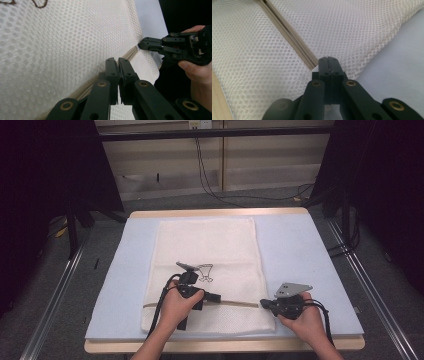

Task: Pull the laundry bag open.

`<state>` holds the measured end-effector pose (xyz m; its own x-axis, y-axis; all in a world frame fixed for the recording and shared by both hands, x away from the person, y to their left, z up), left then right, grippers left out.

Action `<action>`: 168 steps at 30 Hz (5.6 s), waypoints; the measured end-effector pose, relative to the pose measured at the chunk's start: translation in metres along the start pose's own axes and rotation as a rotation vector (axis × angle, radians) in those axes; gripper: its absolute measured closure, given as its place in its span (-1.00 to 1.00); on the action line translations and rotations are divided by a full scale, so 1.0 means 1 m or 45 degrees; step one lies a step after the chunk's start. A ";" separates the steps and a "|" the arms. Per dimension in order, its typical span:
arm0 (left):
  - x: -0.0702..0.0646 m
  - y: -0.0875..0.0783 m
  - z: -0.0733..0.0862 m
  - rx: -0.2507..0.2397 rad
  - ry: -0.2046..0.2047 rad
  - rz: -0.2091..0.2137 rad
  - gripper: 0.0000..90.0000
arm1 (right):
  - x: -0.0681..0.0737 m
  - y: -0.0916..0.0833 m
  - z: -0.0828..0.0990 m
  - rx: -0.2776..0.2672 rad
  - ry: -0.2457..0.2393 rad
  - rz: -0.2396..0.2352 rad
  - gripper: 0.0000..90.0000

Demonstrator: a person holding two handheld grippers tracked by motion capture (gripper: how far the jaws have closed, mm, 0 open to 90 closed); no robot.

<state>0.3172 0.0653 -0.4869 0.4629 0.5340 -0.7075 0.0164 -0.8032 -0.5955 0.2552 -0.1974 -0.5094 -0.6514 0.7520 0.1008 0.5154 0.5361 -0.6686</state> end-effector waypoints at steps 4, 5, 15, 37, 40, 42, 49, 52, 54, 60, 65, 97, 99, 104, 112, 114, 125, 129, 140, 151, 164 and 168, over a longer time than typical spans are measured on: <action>0.002 -0.003 0.001 0.000 0.002 0.014 0.94 | 0.000 0.000 0.000 0.001 0.007 -0.004 1.00; 0.003 -0.003 0.000 -0.003 0.012 0.003 0.94 | 0.000 0.000 0.000 0.000 0.006 -0.004 1.00; 0.005 -0.011 0.002 -0.019 -0.003 0.012 0.94 | 0.000 0.000 0.000 0.000 0.006 -0.004 1.00; 0.010 -0.021 0.003 -0.026 -0.011 0.025 0.94 | -0.001 0.000 0.000 0.000 0.006 -0.007 1.00; 0.012 -0.025 0.003 -0.029 -0.014 0.027 0.94 | -0.001 0.000 0.000 0.000 0.006 -0.006 1.00; 0.013 -0.027 0.004 -0.033 -0.015 0.019 0.94 | -0.001 0.000 0.000 0.000 0.005 -0.006 1.00; 0.017 -0.037 0.005 -0.042 -0.027 0.016 0.94 | -0.001 0.000 0.000 -0.001 0.007 -0.008 1.00; 0.020 -0.041 0.005 -0.051 -0.027 0.010 0.94 | -0.001 0.000 0.000 0.001 0.007 -0.005 1.00; 0.021 -0.043 0.006 -0.048 -0.028 0.007 0.94 | -0.001 0.000 0.000 -0.001 0.009 -0.010 1.00; 0.026 -0.051 0.009 -0.067 -0.041 -0.004 0.94 | -0.001 0.000 0.000 -0.002 0.010 -0.011 1.00; 0.032 -0.062 0.011 -0.084 -0.059 -0.011 0.94 | -0.001 0.000 0.000 -0.002 0.010 -0.010 1.00; 0.052 -0.105 0.023 -0.152 -0.131 -0.036 0.94 | -0.001 0.000 0.000 -0.001 0.010 -0.011 1.00; 0.054 -0.108 0.023 -0.155 -0.123 -0.037 0.94 | -0.001 0.000 0.000 -0.001 0.009 -0.010 1.00; 0.055 -0.116 0.024 -0.181 -0.136 -0.038 0.94 | -0.001 0.000 0.000 0.000 0.011 -0.013 1.00; 0.060 -0.124 0.026 -0.203 -0.163 -0.043 0.94 | -0.001 0.000 0.000 -0.001 0.011 -0.016 1.00; 0.060 -0.125 0.027 -0.207 -0.173 -0.046 0.94 | -0.001 0.000 0.000 -0.001 0.012 -0.015 1.00; 0.070 -0.138 0.034 -0.205 -0.194 -0.068 0.95 | -0.001 0.000 0.000 0.001 0.010 -0.016 1.00; 0.072 -0.142 0.036 -0.203 -0.191 -0.081 0.95 | -0.001 0.000 0.000 0.004 0.011 -0.018 1.00; 0.077 -0.153 0.038 -0.187 -0.190 -0.115 0.95 | -0.002 0.000 0.000 0.004 0.015 -0.019 1.00; 0.088 -0.170 0.043 -0.218 -0.226 -0.137 0.95 | -0.002 0.000 0.000 0.004 0.016 -0.019 1.00; 0.106 -0.194 0.055 -0.254 -0.262 -0.161 0.95 | -0.002 0.000 0.000 0.006 0.013 -0.018 1.00; 0.111 -0.198 0.058 -0.276 -0.289 -0.188 0.95 | -0.002 0.000 -0.001 0.003 0.011 -0.019 1.00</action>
<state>0.3141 0.2987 -0.4692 0.2333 0.6740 -0.7009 0.2675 -0.7375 -0.6202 0.2566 -0.1983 -0.5094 -0.6542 0.7472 0.1170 0.5042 0.5462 -0.6689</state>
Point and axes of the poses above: each handheld gripper's, and its own axes: y roughly forward along the jaws, z roughly out of its underside, x roughly to its left, the point moved 4 cm from there along y, roughly forward along the jaws, and after that the axes turned 4 degrees about y, right-handed, at the moved point
